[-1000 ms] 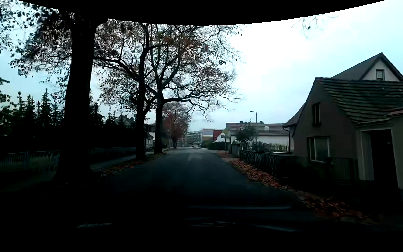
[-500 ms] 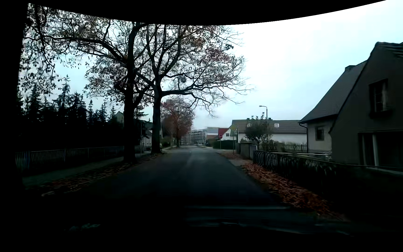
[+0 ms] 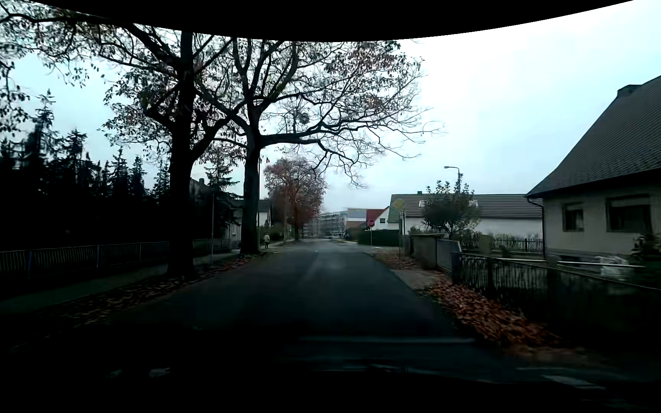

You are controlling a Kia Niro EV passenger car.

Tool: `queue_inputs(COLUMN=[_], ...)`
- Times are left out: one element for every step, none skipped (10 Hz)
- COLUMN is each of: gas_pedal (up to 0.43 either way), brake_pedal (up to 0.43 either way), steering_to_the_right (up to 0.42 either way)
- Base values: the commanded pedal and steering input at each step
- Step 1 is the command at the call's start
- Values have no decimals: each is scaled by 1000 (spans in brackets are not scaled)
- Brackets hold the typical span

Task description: Follow the waypoints while adhering to traffic rules and regulations

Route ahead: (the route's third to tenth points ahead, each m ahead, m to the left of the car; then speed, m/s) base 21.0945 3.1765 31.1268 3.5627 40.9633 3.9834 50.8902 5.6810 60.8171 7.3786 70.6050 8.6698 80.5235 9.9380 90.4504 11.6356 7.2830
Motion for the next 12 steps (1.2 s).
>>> queue_inputs(gas_pedal=[130, 130, 130, 130, 130, 130, 130, 130, 130, 130, 130, 130], brake_pedal=[0, 0, 0, 0, 0, 0, 0, 0, 0, 0, 0, 0], steering_to_the_right=[-18, -17, -13, -12, -12, -12, -12, -12, -12, -12, -12, -12])
